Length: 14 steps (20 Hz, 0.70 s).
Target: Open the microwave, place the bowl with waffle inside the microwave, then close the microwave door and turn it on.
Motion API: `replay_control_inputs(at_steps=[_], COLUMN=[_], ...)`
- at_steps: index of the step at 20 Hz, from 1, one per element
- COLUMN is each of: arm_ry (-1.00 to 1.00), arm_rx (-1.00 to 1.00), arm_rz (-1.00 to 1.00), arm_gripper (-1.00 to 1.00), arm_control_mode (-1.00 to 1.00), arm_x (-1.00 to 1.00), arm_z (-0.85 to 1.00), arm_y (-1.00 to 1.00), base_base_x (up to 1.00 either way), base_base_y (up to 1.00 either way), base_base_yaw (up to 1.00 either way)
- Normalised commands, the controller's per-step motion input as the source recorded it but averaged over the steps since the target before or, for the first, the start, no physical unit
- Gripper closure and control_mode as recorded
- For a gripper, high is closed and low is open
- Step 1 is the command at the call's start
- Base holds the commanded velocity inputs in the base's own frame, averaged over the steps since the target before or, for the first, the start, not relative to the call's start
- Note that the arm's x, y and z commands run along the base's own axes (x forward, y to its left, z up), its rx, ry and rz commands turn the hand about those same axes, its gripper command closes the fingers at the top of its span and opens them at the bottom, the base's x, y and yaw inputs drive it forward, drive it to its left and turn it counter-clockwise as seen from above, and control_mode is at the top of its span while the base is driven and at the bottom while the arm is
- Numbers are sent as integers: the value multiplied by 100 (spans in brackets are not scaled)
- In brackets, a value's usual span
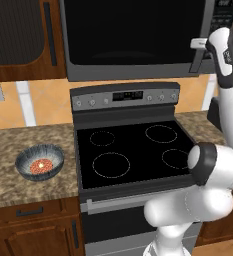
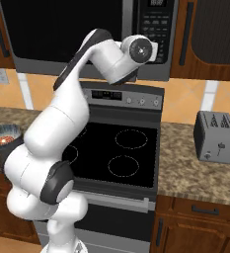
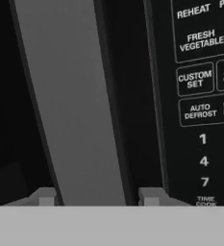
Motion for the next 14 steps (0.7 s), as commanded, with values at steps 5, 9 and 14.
replay_control_inputs(at_steps=[5,9,14], arm_ry=[14,27,1], arm_rx=[-14,-22,-17], arm_rz=[-13,-22,-42], arm_gripper=[100,100,100], arm_control_mode=[-100,-100,-100], arm_x=[-90,-86,-100], arm_z=[0,-4,-31], arm_y=[0,24,4], base_base_x=[0,0,0], base_base_y=[0,0,0], base_base_yaw=[0,0,0])
